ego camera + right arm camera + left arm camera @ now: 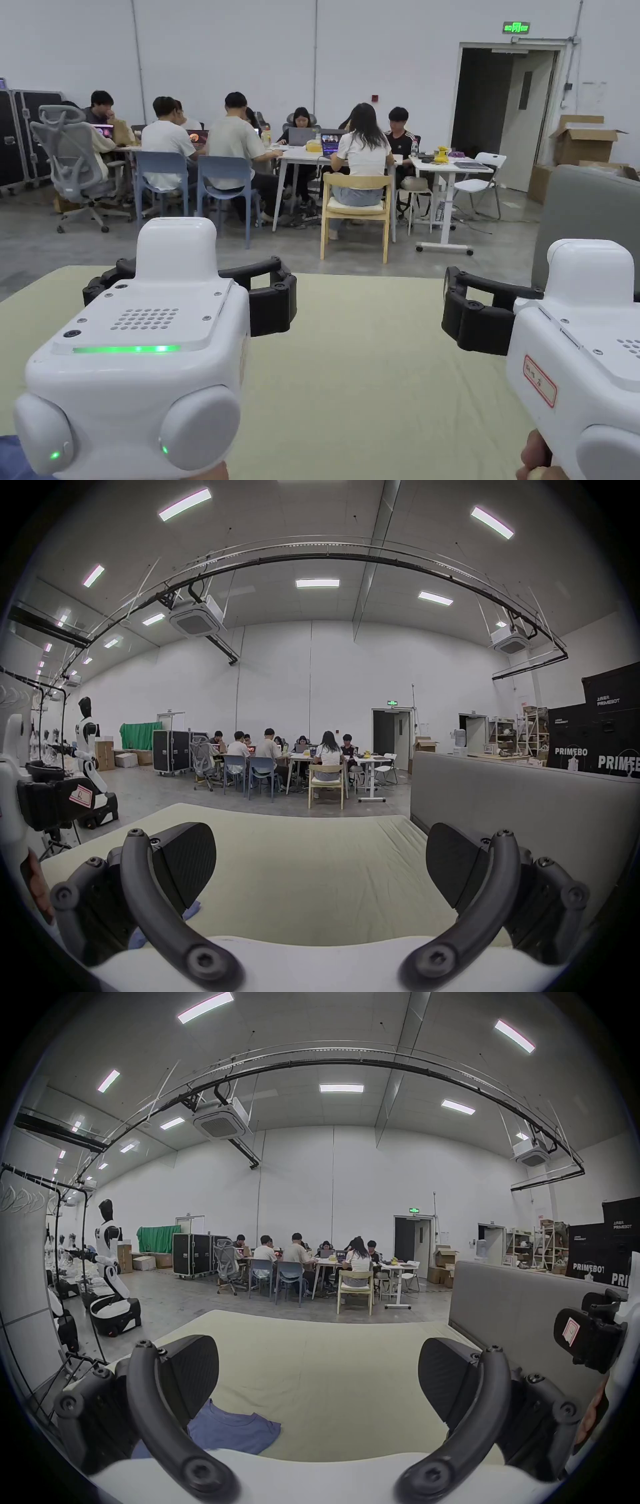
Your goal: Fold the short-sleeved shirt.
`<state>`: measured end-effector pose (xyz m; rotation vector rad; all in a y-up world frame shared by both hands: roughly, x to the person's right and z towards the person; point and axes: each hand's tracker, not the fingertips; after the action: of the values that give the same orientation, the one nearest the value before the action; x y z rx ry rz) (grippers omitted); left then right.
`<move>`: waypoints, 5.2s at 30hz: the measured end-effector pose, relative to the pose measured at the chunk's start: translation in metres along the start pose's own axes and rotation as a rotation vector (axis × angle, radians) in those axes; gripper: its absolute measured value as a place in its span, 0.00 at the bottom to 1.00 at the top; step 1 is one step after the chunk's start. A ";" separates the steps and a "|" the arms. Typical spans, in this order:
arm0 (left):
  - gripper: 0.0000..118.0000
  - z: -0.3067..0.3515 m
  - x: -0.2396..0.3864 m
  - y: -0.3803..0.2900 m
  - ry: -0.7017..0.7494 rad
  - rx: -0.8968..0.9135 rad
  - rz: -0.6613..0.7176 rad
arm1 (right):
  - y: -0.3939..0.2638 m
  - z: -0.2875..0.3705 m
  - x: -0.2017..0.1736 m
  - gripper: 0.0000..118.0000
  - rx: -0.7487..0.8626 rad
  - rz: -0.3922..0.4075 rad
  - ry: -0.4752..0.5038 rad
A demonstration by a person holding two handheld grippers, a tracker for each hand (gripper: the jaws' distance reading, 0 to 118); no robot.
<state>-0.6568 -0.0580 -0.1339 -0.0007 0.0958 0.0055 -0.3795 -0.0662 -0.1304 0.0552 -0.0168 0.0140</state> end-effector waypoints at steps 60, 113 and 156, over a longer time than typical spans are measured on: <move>1.00 0.010 0.002 0.011 -0.016 0.008 0.004 | 0.006 0.008 0.001 1.00 0.010 -0.004 0.015; 0.00 0.103 -0.220 -0.020 0.543 -0.128 0.002 | -0.033 -0.012 -0.260 0.02 -0.159 0.005 0.783; 0.03 -0.262 -0.310 -0.346 0.169 -0.937 0.372 | -0.201 -0.128 -0.212 0.02 -0.521 0.070 0.580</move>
<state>-0.9889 -0.4060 -0.3648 -0.9214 0.2545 0.4219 -0.5860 -0.2630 -0.2725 -0.4721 0.5567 0.0944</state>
